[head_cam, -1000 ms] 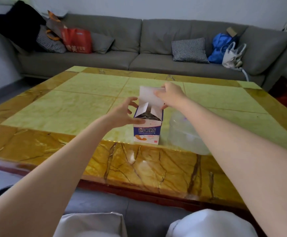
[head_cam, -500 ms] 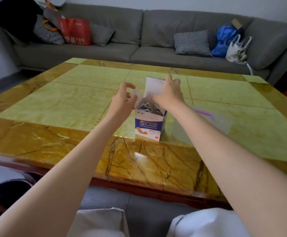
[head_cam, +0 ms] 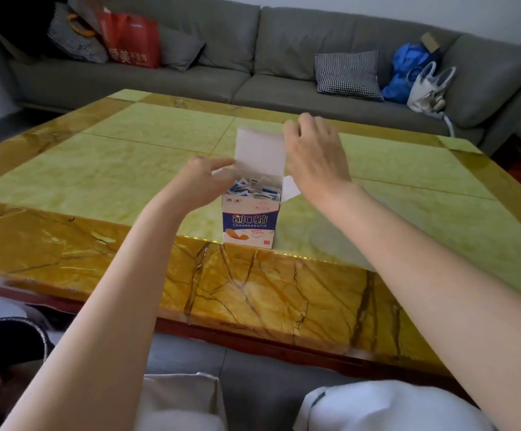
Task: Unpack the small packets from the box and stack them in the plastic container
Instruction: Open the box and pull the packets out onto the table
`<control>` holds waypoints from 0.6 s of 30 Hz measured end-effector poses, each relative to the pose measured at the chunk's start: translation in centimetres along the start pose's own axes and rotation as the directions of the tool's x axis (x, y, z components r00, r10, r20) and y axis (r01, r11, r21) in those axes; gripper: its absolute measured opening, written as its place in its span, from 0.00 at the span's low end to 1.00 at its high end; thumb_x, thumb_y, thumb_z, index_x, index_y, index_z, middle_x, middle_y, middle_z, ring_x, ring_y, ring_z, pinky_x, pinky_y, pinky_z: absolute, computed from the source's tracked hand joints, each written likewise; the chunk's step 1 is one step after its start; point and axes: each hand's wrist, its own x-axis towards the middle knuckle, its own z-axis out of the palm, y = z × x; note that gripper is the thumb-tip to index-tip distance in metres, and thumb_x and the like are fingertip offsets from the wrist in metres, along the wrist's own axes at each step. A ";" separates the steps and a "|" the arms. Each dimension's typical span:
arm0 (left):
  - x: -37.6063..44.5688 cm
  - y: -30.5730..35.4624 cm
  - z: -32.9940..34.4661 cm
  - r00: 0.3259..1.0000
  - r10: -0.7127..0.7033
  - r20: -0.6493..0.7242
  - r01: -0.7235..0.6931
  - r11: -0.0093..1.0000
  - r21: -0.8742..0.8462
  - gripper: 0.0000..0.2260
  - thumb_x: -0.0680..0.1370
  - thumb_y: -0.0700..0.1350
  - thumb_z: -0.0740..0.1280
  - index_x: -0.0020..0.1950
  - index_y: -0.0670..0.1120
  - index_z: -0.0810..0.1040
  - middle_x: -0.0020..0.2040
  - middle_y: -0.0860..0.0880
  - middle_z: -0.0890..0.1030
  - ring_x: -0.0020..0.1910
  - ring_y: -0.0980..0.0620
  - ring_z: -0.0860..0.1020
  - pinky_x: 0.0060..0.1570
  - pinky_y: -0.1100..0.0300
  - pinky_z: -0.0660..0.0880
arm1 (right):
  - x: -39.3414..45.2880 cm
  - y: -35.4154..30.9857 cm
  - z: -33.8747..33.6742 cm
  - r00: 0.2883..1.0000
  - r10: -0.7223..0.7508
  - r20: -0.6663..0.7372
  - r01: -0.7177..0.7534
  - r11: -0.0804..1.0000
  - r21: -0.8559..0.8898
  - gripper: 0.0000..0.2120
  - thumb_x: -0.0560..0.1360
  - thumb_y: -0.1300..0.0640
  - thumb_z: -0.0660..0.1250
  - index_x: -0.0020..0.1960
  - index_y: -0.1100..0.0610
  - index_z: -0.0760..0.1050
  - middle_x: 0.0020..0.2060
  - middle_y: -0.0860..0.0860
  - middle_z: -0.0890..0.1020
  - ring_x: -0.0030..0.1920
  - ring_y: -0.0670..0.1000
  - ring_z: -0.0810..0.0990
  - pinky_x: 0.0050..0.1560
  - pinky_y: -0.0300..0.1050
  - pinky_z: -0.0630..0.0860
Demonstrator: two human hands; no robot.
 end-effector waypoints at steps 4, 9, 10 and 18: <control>-0.1 -0.1 0.3 1.000 -0.018 0.015 0.017 0.998 0.067 0.19 0.80 0.48 0.57 0.71 0.51 0.66 0.75 0.46 0.57 0.70 0.41 0.63 0.55 0.54 0.71 | -1.0 -1.4 -0.3 0.889 -0.374 0.264 0.330 0.923 0.198 0.11 0.76 0.66 0.59 0.58 0.60 0.71 0.52 0.56 0.76 0.47 0.55 0.74 0.39 0.43 0.67; -0.6 -0.4 0.4 0.998 0.069 -0.008 -0.064 0.957 0.282 0.18 0.81 0.48 0.54 0.71 0.52 0.67 0.77 0.53 0.49 0.75 0.43 0.48 0.71 0.44 0.52 | 1.8 -1.6 -1.5 0.780 -0.358 0.513 0.140 0.900 0.413 0.15 0.76 0.58 0.62 0.62 0.55 0.74 0.56 0.53 0.79 0.55 0.54 0.76 0.49 0.41 0.71; -0.5 -0.5 0.3 0.992 0.122 0.009 -0.119 0.948 0.294 0.18 0.80 0.47 0.55 0.71 0.51 0.68 0.77 0.54 0.50 0.75 0.44 0.48 0.71 0.43 0.52 | 2.2 -1.8 -1.6 0.732 -0.383 0.564 0.146 0.896 0.419 0.18 0.75 0.56 0.64 0.65 0.54 0.72 0.56 0.52 0.79 0.56 0.53 0.76 0.51 0.42 0.72; -1.3 -1.9 -0.4 0.964 0.165 0.208 -0.175 0.984 0.033 0.22 0.79 0.47 0.59 0.73 0.50 0.63 0.73 0.51 0.65 0.70 0.49 0.64 0.65 0.51 0.65 | 4.6 -4.1 -2.4 0.379 -0.389 0.840 0.221 0.919 0.326 0.20 0.74 0.54 0.67 0.65 0.53 0.70 0.56 0.52 0.78 0.54 0.54 0.79 0.53 0.48 0.78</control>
